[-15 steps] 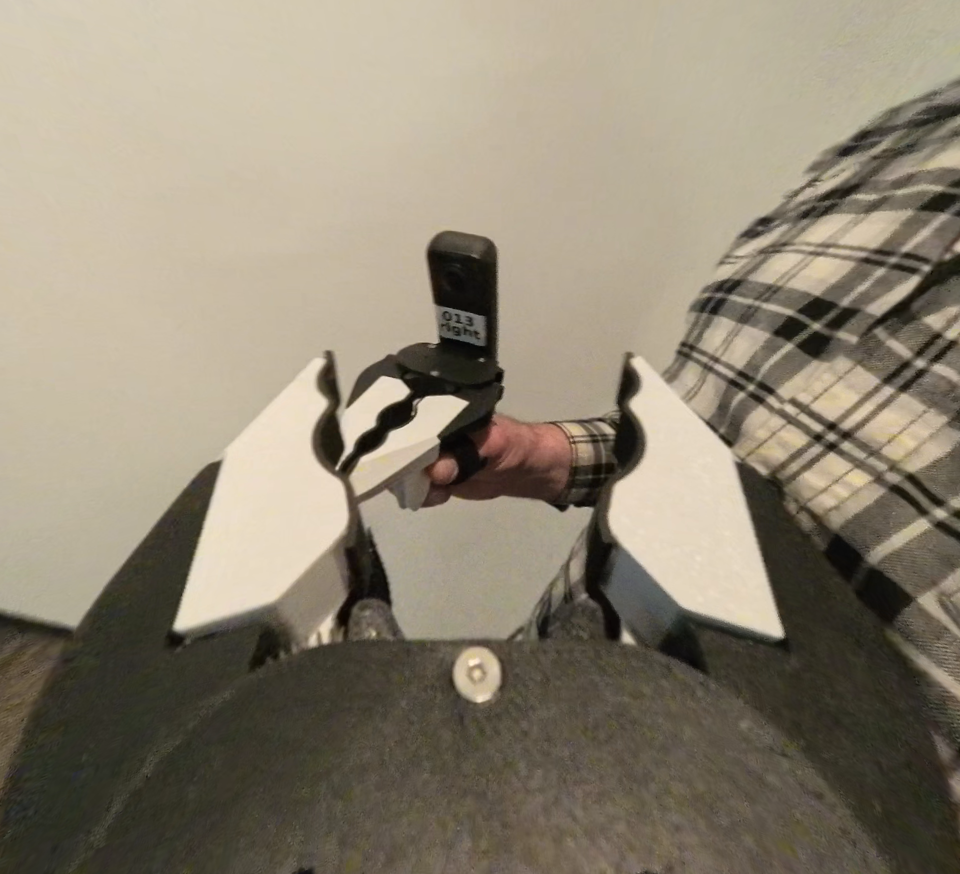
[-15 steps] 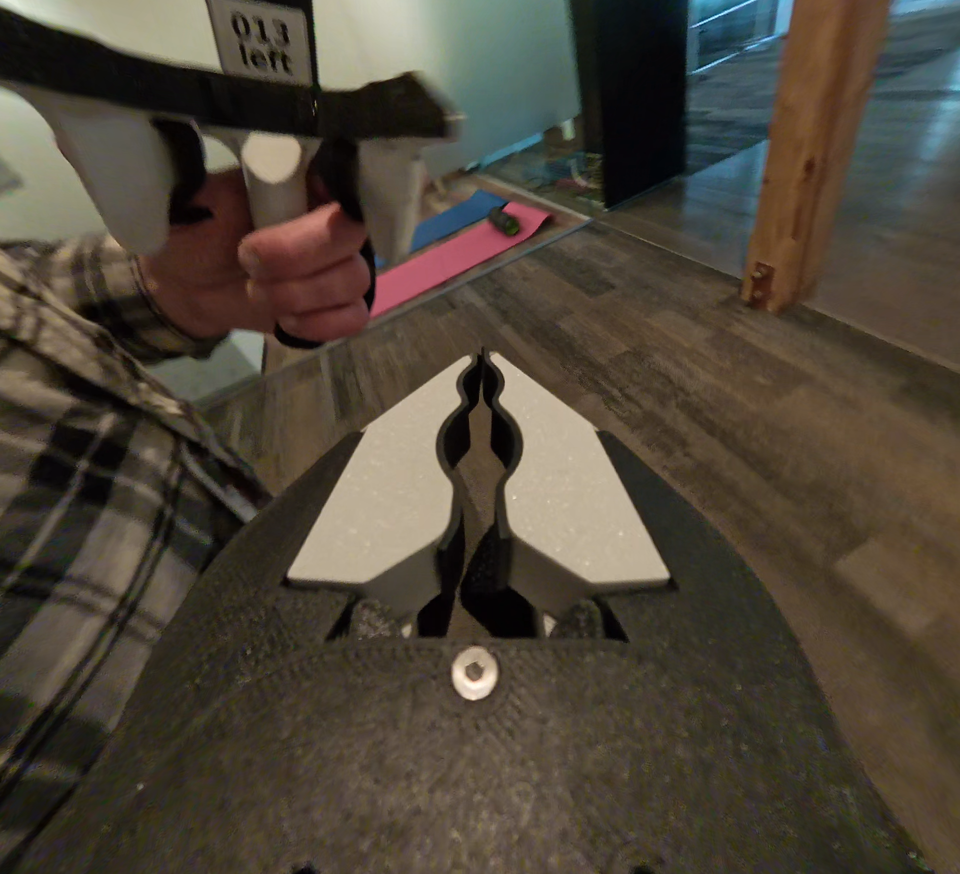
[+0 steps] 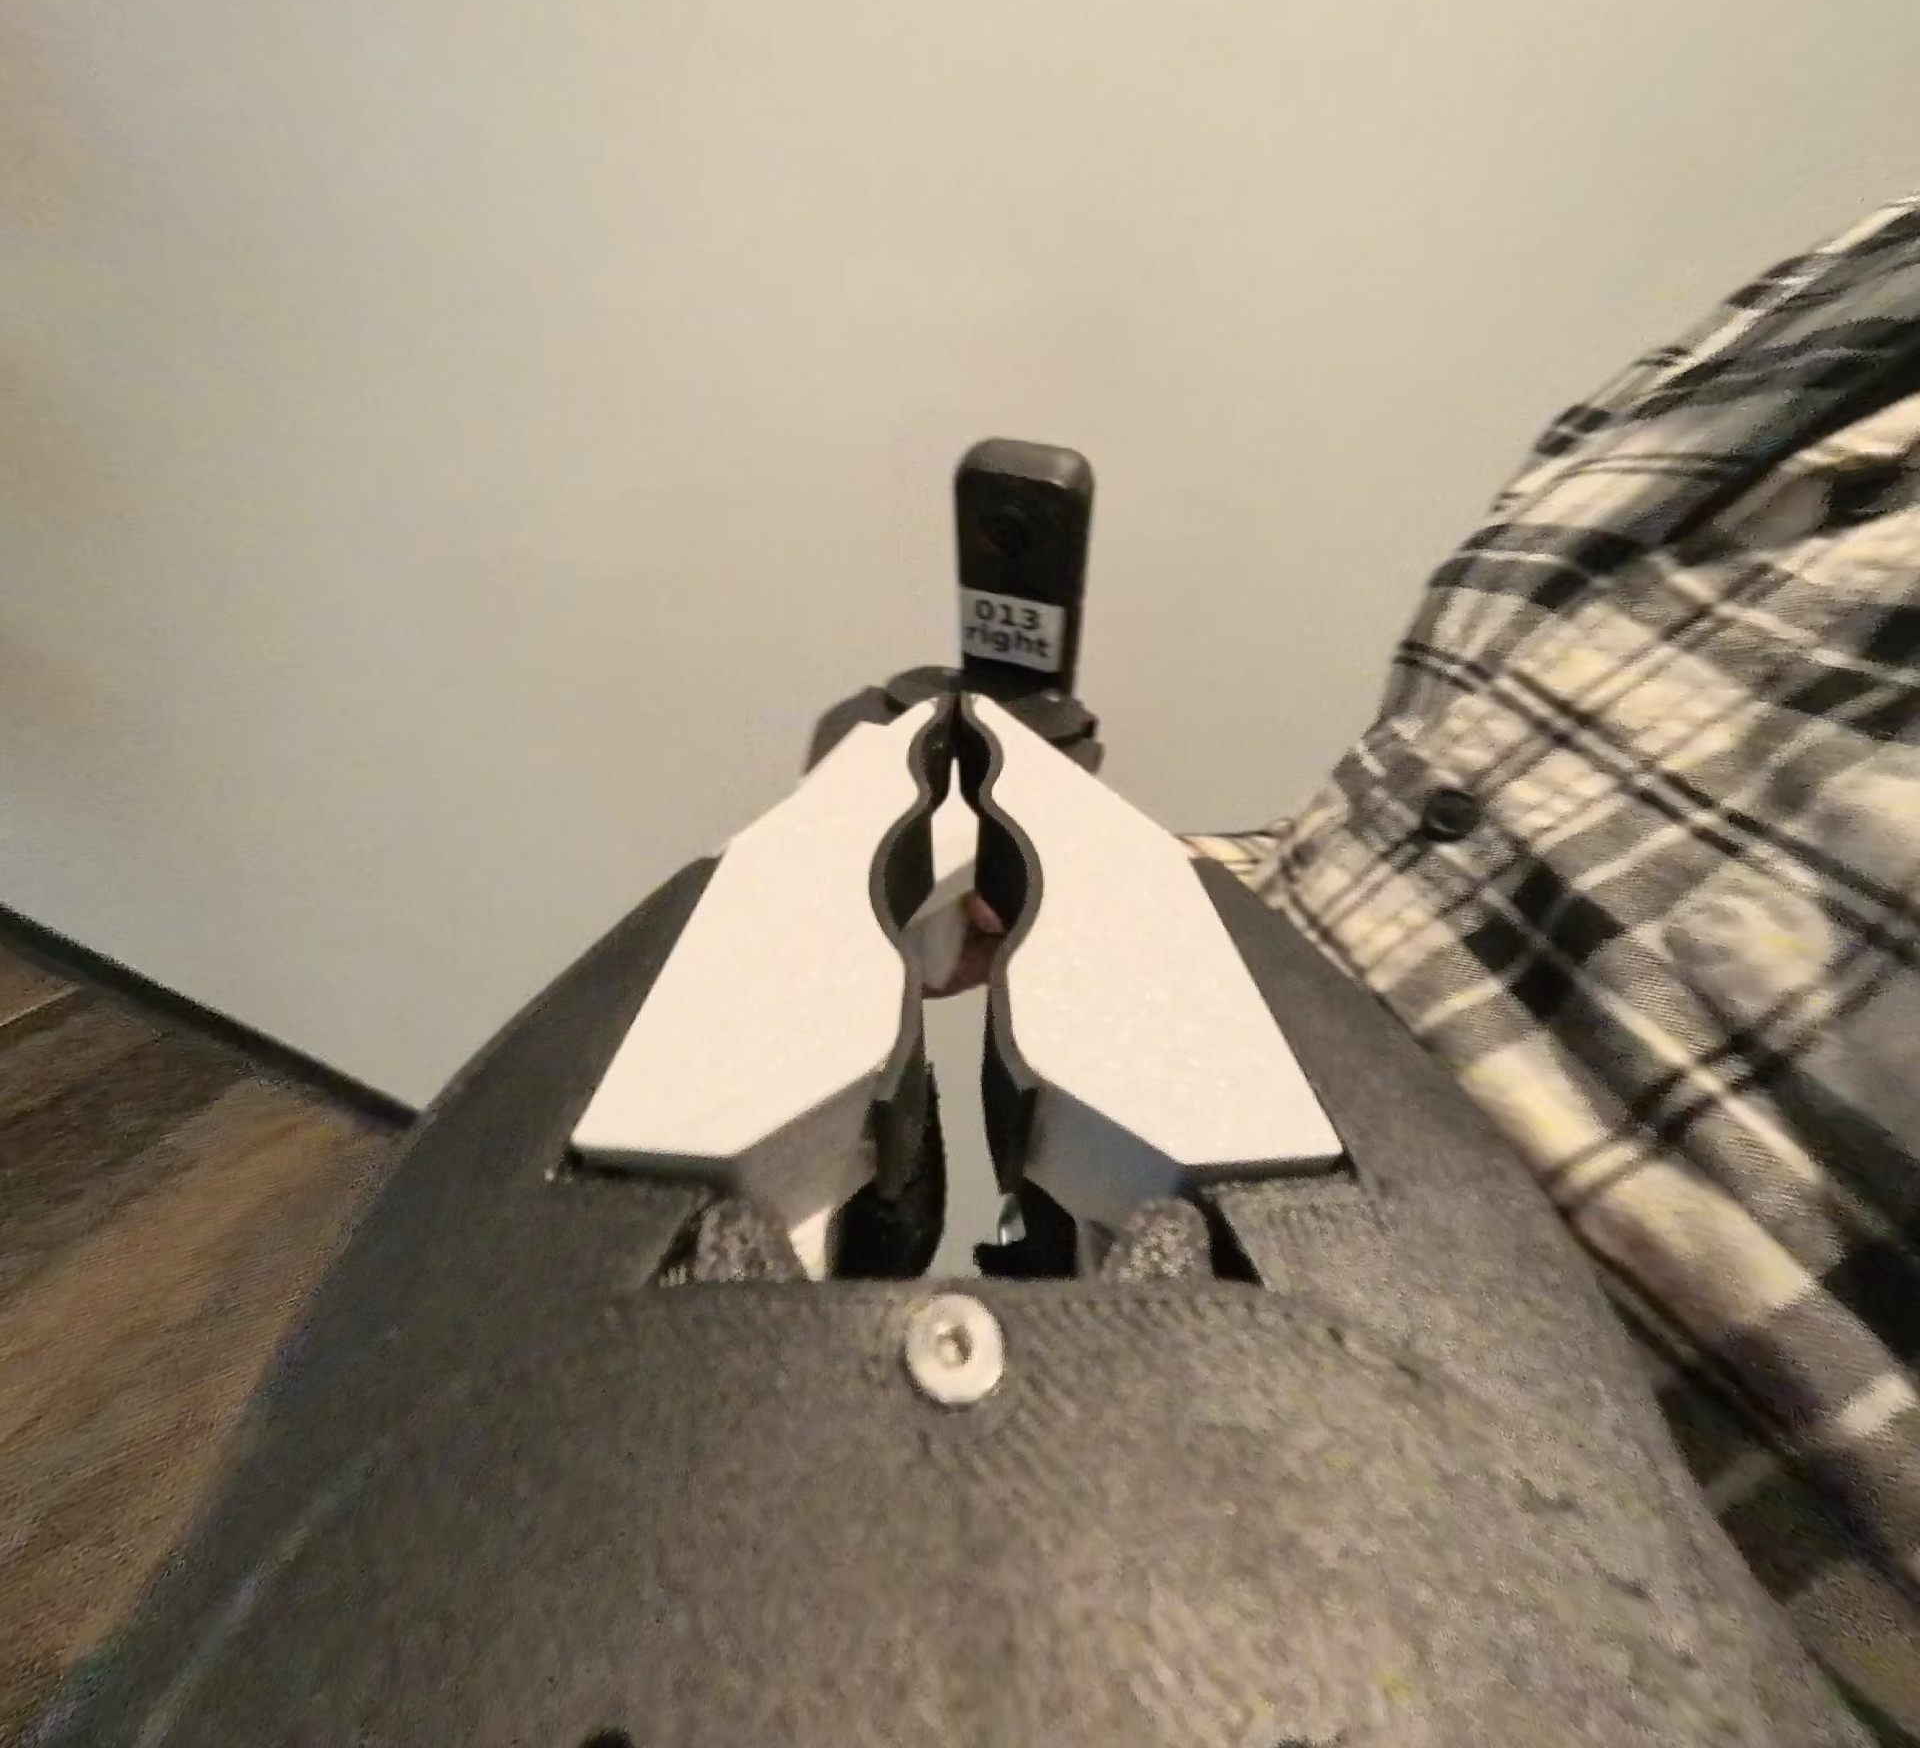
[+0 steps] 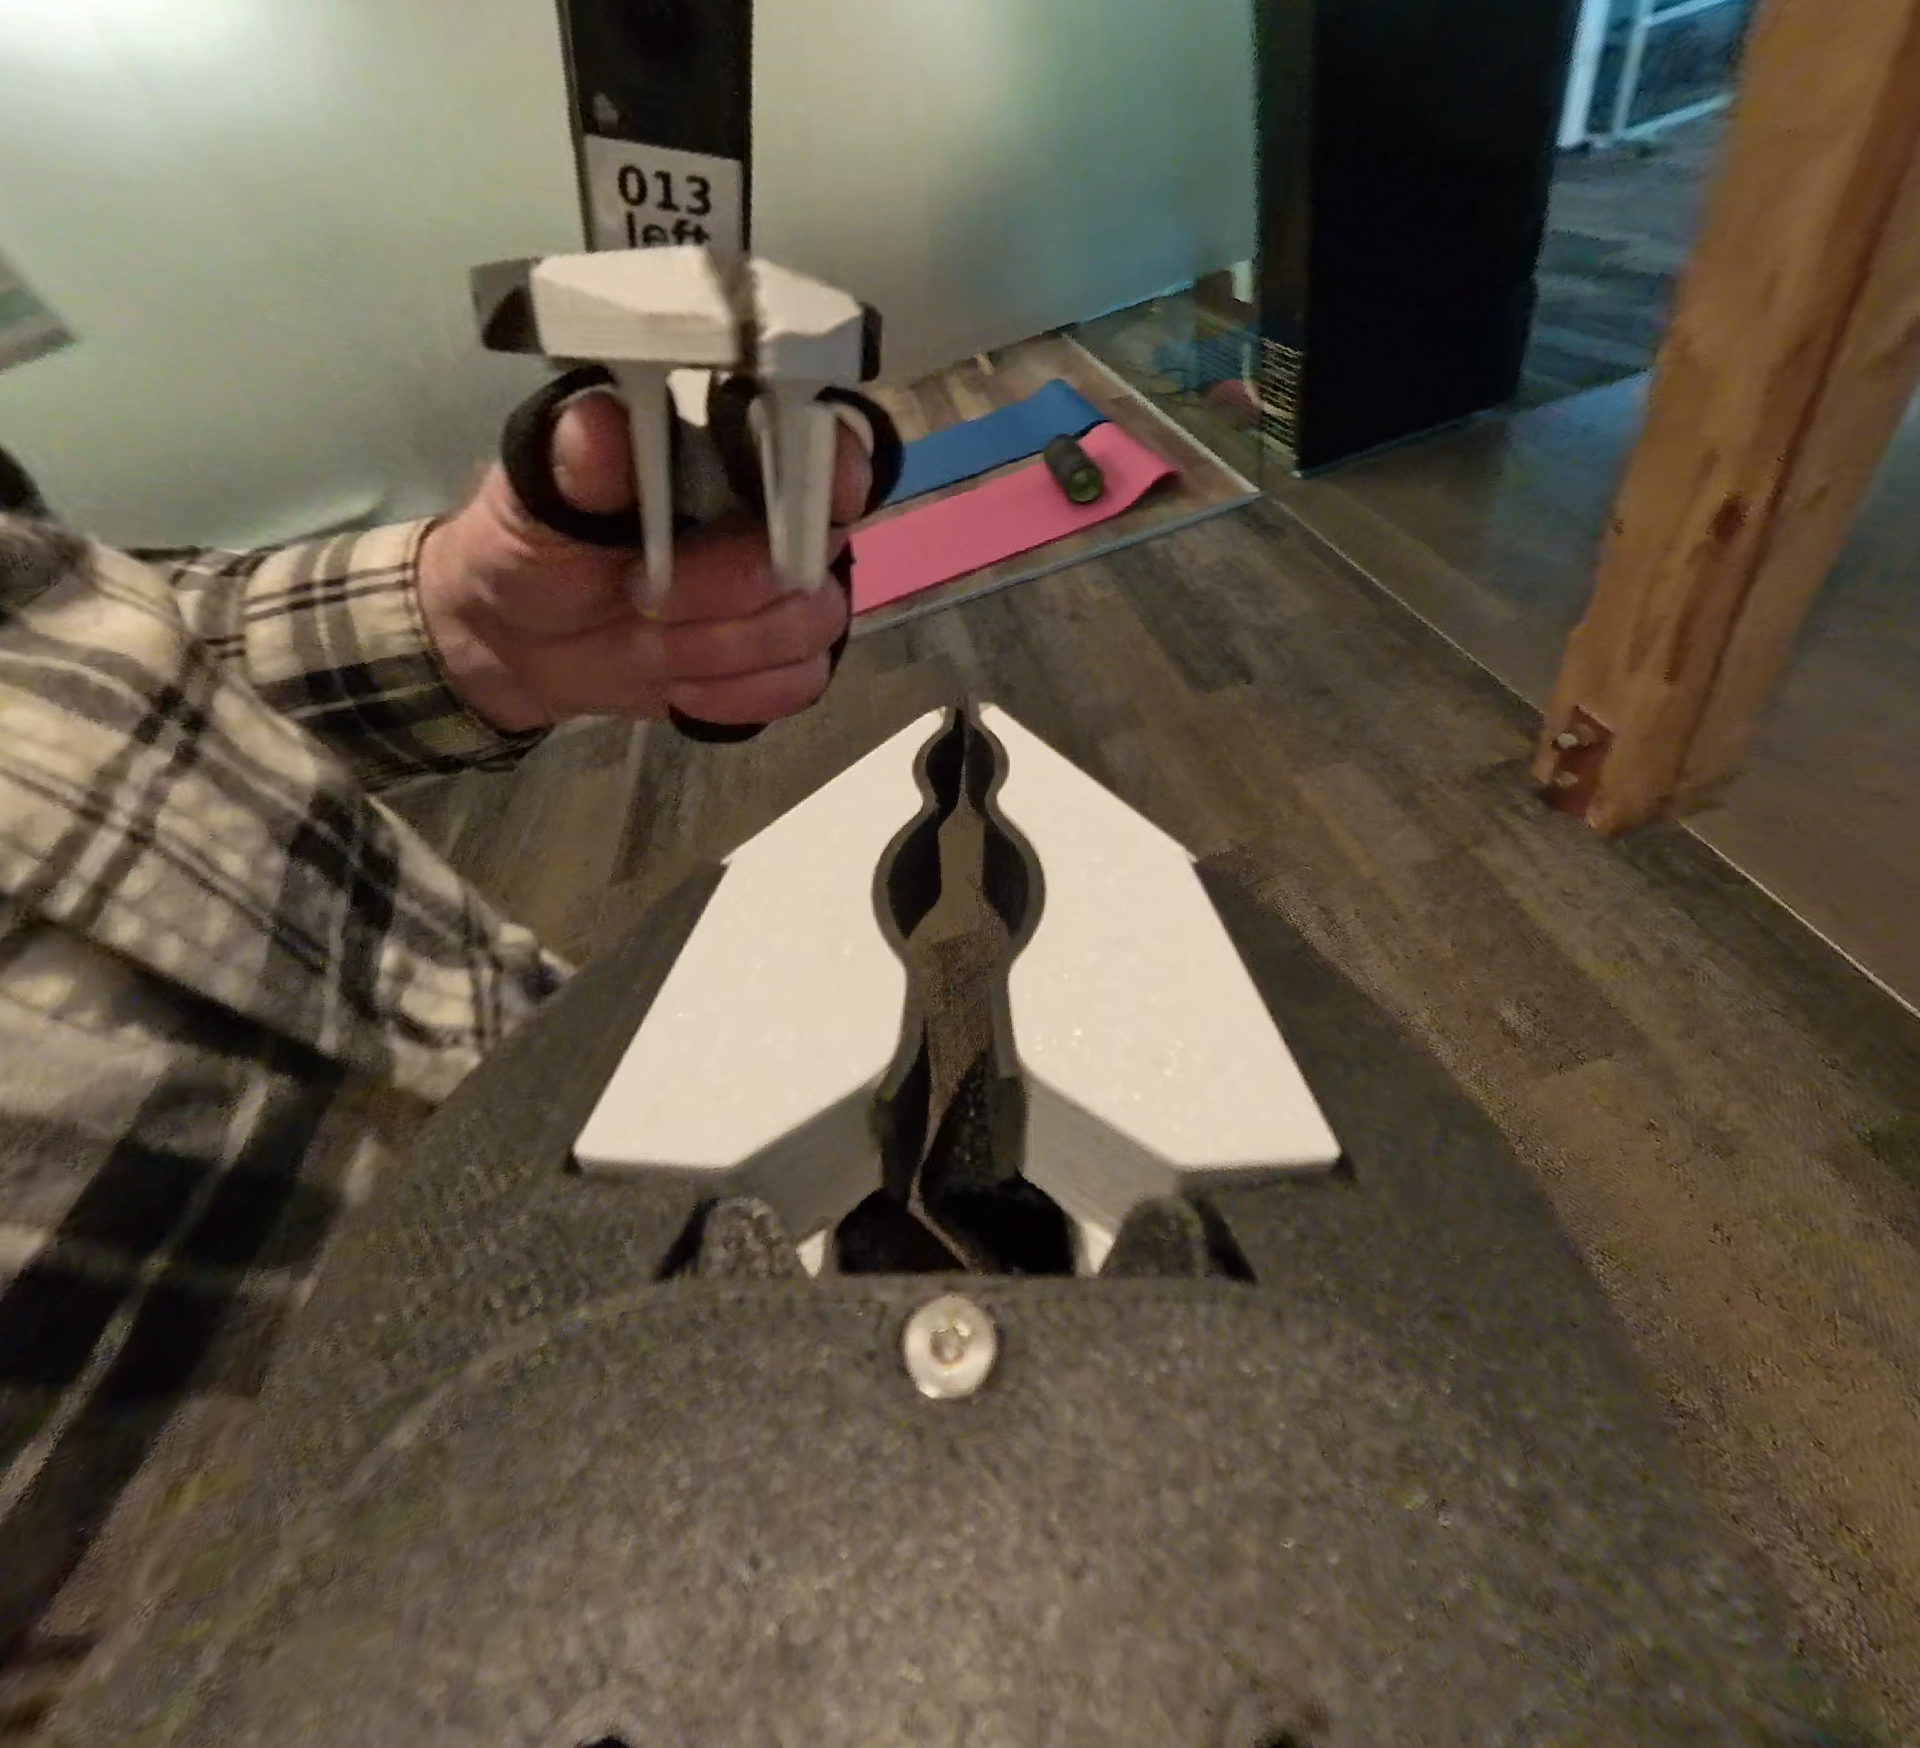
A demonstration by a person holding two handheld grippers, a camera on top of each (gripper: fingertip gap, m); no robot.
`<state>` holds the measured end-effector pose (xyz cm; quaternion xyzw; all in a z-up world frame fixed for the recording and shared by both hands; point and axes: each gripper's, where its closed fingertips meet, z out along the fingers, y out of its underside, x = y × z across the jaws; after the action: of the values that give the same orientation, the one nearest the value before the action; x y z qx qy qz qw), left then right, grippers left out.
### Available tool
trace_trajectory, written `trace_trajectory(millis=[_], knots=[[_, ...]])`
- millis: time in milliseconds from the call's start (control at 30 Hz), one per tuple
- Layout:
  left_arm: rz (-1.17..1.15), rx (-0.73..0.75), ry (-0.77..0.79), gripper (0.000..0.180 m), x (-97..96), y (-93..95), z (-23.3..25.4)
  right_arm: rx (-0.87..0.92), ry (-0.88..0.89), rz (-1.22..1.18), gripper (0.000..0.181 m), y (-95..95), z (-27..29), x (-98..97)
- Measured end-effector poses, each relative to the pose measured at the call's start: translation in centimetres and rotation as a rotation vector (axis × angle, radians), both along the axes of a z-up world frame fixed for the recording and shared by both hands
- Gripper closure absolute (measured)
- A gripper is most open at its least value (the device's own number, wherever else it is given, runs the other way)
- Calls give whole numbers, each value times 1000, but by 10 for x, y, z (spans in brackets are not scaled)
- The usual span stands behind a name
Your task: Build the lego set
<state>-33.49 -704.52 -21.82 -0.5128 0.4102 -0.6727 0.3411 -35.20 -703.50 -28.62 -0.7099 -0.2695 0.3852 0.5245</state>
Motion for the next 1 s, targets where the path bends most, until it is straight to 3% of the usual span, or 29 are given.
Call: trace_trajectory(millis=[133,233,300,433,467,567,667,800,933,1000], knots=[[-47,104,97,180,34,131,8,-36,22,-106,181,111,7,41],[-109,94,78,180,65,217,24,-58,22,-211,181,191,6,90],[-144,94,92,154,93,273,18,-74,21,-275,181,243,-2,126],[-143,117,122,138,154,383,-8,-113,22,-337,181,352,-33,194],[-132,113,124,141,167,412,-13,-125,27,-324,181,382,-41,208],[-104,116,168,180,208,506,-29,-125,42,-270,180,489,-56,247],[-52,80,150,180,243,614,-8,-97,41,-186,177,607,-36,279],[104,157,203,179,275,755,10,36,-59,-83,178,745,19,305],[180,188,296,151,300,880,-9,115,-105,-18,169,866,45,318],[185,163,293,152,310,938,-21,119,-118,-13,163,926,39,324]])
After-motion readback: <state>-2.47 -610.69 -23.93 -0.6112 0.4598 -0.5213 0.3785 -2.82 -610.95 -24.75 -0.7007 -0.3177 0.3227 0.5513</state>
